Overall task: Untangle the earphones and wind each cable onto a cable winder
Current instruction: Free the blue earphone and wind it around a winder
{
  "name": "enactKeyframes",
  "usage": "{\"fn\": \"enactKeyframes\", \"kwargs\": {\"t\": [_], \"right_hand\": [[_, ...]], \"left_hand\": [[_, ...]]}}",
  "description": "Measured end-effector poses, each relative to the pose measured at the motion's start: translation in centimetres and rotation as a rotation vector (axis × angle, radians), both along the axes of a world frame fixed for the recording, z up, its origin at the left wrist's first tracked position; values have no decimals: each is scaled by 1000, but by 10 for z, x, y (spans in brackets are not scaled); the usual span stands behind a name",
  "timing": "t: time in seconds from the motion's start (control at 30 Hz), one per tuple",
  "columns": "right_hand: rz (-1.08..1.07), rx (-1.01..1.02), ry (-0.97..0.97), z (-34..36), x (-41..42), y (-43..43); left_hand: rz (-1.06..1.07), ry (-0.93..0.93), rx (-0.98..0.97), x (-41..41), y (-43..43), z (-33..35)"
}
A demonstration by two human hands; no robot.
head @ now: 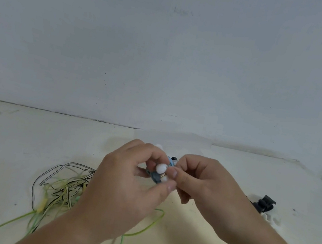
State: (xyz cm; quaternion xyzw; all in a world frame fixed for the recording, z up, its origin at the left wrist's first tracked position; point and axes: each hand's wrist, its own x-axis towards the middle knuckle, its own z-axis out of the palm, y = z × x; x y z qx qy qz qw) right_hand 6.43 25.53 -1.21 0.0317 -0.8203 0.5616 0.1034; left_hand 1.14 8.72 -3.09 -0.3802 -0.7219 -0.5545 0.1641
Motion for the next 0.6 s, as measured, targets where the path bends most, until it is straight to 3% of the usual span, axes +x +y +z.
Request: {"fn": "enactKeyframes", "kwargs": {"t": [0.2,0.6], "right_hand": [[12,38,8,1,0,1],[-80,-25,38,1,-2,6]], "left_hand": [[-95,-163,93,-4,0,0],[-37,-25,-35,-4,1,-1]]}}
